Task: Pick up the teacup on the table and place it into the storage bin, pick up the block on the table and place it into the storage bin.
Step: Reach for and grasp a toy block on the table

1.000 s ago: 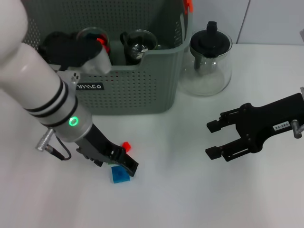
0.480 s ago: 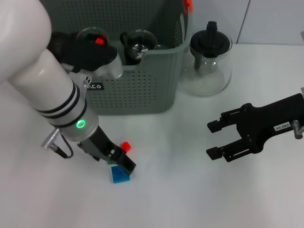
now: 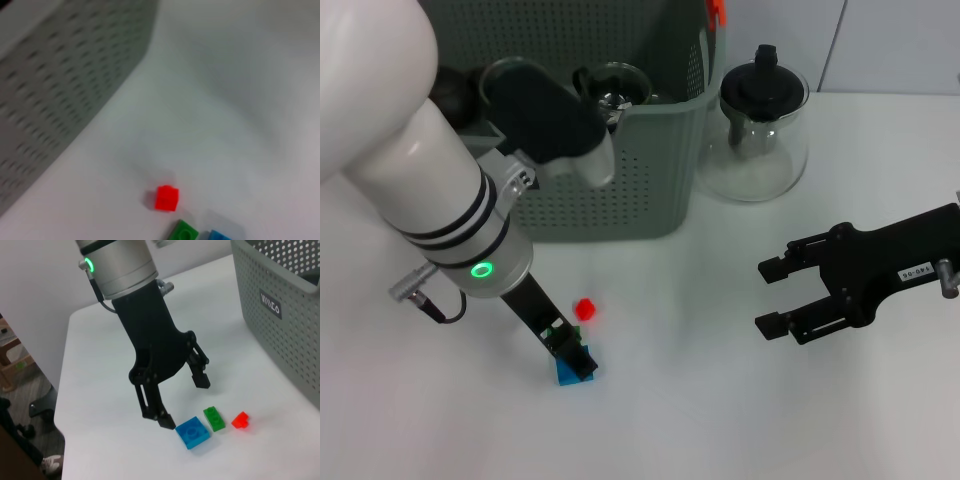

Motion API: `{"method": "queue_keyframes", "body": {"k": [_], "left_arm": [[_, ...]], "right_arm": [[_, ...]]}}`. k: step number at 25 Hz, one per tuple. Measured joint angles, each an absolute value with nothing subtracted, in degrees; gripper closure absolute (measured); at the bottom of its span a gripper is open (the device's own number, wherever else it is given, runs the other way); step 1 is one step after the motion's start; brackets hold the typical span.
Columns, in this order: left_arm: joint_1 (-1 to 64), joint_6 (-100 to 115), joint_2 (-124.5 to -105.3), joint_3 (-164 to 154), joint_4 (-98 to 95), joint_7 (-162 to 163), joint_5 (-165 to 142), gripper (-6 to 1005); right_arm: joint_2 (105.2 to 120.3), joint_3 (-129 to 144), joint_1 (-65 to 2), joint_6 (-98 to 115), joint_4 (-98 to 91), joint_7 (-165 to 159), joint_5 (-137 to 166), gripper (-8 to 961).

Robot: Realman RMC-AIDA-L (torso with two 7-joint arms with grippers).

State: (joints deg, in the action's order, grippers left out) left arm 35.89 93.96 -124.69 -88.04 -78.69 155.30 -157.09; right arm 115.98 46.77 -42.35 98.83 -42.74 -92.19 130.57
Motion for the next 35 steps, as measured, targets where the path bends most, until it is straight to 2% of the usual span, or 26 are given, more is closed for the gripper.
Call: {"method": "queue_keyframes", "body": {"k": [12, 35], "left_arm": [[35.0, 97.2, -124.45, -89.0, -79.1, 141.2, -159.0, 65], [35.2, 93.8, -124.81, -95.7, -75.8, 141.8, -158.8, 65]], "right_arm": [[117.11, 44.1, -41.7, 98.3, -42.4, -93.0, 130.4, 132], [117.26, 43.5, -41.4, 97.8, -42.5, -93.1, 130.4, 131]]}}
